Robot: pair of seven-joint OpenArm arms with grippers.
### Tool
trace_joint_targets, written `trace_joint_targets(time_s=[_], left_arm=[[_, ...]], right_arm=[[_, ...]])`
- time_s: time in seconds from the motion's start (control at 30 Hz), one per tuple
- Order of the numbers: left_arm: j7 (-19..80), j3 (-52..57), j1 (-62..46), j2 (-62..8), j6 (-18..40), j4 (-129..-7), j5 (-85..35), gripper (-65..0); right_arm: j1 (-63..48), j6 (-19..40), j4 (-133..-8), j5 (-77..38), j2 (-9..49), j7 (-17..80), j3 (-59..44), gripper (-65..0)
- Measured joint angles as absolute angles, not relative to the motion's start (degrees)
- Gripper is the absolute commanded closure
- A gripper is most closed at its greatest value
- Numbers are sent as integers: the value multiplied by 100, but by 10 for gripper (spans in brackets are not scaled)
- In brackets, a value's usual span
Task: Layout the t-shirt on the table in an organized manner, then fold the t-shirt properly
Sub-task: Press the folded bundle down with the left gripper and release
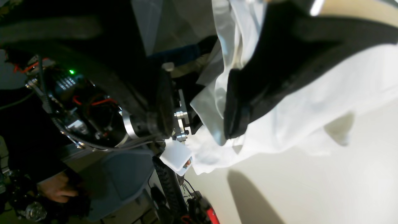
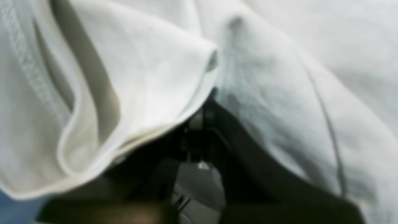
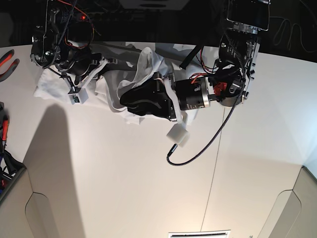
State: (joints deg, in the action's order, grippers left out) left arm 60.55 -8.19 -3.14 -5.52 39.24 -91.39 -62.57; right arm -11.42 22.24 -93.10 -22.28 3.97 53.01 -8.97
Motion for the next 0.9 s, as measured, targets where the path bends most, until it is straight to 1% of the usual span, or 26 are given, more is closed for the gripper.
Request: trace_joint_targets(time_s=[0.03,0.07,0.13,0.23,0.33,0.47,0.57,0.63,0.7,0.77,0.9], left_arm=[[6178,-762,-314,-554,3924,-9185,-6248,-255],[6278,-692,-314,-556,3924,-9233,-6248,-187],[6455,-519,-314,-582,3927,-9365,-6248,0],[6770,-209,-290,-587,3927,-9443,-6239,0],[6794,58,-303,-620,3927,-9443,-5835,0],[6803,71,-329,-825,3927,-9443,-5859,0],[6796,71,-436,-854,3927,-9443,-5857,0],[6814,71,-495,-836,3927,-9443,-5900,0],[6812,60,-541,-838,3927,-9443,-5975,0],[6796,60,-611,-840,3927,-9443,-5977,0],[6816,49,-746,-840,3927,-9439,-5970,0]], right_arm=[[-1142,2233,-9312,-2296,397,5334,-897,0],[-1144,2268,-9334,-2359,397,5415,-897,0],[-1157,2309,-9448,-2547,397,5583,-897,0],[-1157,2329,-9734,-2698,395,5730,-888,0],[-1157,2335,-10160,-2714,395,5819,-886,0],[-1157,2351,-10886,-2709,397,6023,-888,0],[-1155,2373,-11437,-2689,395,6110,-902,0],[-1157,2368,-11762,-2200,390,6121,-950,0],[-1155,1870,-11955,-1260,388,6001,-1076,0],[-1157,1621,-11972,-740,397,5887,-1345,0],[-1177,1601,-11828,-1240,462,5824,-1684,0]])
